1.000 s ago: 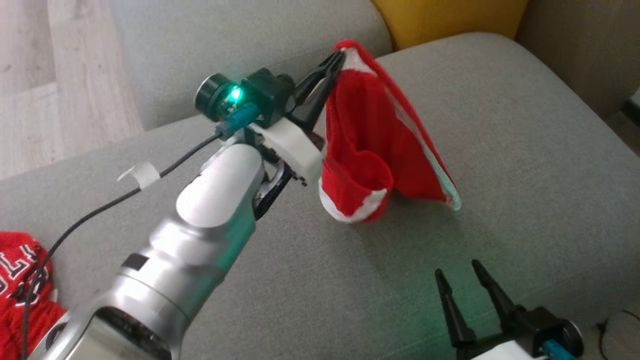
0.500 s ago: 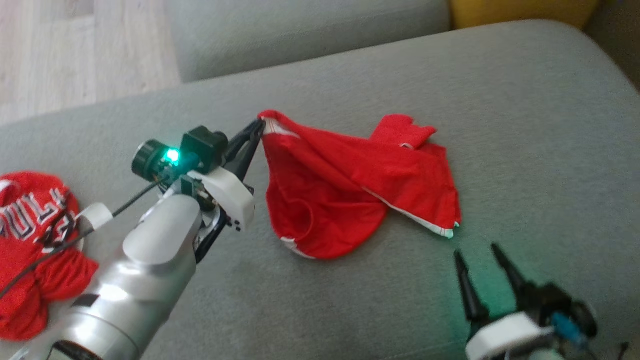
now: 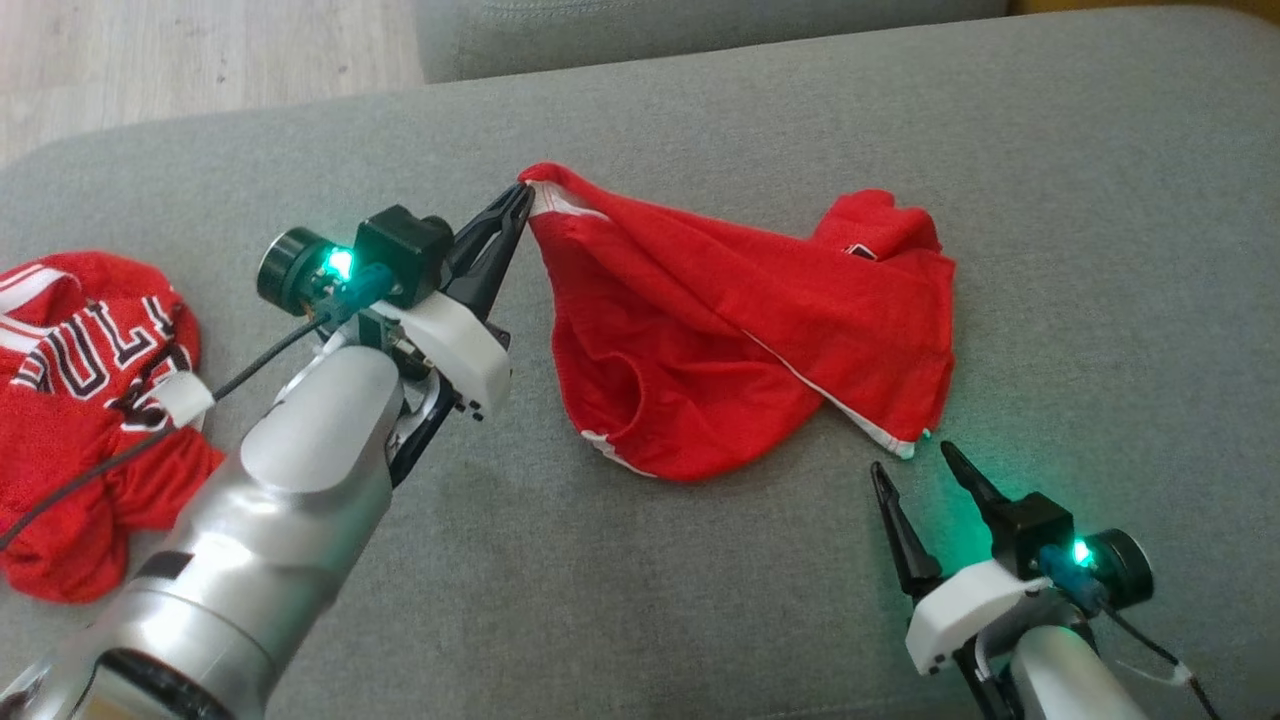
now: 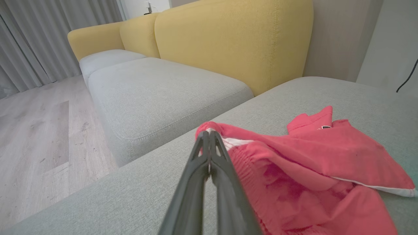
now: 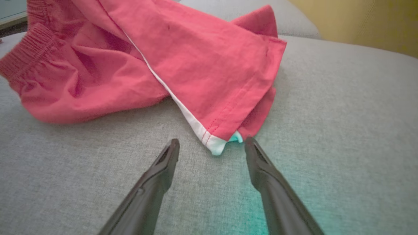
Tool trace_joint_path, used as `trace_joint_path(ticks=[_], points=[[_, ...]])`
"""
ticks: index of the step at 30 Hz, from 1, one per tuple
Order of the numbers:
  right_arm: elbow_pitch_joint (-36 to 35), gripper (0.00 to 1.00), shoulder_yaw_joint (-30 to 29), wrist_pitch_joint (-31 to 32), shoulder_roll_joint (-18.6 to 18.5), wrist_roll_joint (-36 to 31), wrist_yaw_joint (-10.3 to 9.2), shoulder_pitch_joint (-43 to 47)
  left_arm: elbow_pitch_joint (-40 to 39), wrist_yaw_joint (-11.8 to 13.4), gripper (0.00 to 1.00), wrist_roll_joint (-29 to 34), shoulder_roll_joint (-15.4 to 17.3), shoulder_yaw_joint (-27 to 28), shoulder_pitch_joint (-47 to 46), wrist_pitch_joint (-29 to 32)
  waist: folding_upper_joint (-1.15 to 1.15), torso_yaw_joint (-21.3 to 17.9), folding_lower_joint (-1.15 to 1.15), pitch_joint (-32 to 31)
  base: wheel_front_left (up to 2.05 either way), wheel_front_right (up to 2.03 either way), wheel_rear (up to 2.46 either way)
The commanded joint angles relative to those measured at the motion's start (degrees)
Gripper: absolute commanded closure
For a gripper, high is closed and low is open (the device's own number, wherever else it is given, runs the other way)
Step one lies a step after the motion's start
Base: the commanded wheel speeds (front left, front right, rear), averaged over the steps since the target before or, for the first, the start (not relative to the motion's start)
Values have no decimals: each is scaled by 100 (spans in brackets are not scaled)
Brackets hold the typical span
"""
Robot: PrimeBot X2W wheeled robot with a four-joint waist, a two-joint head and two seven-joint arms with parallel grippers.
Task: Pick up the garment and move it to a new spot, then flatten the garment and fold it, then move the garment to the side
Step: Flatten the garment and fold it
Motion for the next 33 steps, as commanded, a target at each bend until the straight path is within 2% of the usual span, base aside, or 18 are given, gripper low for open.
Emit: trace_joint_path(ticks=[1, 10, 11, 13, 15, 21, 25, 29, 33], points=[[-67, 0, 147, -31, -35, 42, 39, -242, -126, 10, 100, -54, 124, 131, -428, -67, 0, 32, -1, 43, 0, 0, 0], [367, 0, 255, -31, 16, 213, 39, -602, -142, 10, 100, -90, 123, -40, -560, -97, 0, 132, -1, 188, 0, 0, 0], [423, 11, 258, -31, 20, 233, 39, -626, -137, 10, 100, -97, 114, -55, -570, -100, 0, 143, -1, 195, 0, 0, 0], [536, 57, 286, -31, 26, 272, 39, -671, -126, 10, 100, -111, 94, -80, -588, -106, 0, 162, -1, 207, 0, 0, 0], [633, 100, 326, -31, 29, 311, 39, -717, -121, 10, 100, -133, 91, -105, -602, -114, 0, 176, -1, 216, 0, 0, 0], [559, 100, 348, -31, 1, 339, 39, -789, -108, 10, 100, -182, 117, -121, -636, -184, 0, 192, -1, 179, 0, 0, 0], [-305, 100, 193, -31, -159, 271, 39, -939, -287, 47, 100, -114, 209, -5, -784, -286, 0, 151, -1, 99, 0, 0, 0], [-806, 100, 37, -31, -553, 308, 39, -1502, -526, 83, 100, 65, 302, 80, -1157, -316, 0, 111, -1, 203, 0, 0, 0], [-888, 100, 9, -31, -1110, 389, 39, -2643, -720, 63, 100, 351, 320, 91, -1914, -326, 0, 122, -1, 621, 0, 0, 0]])
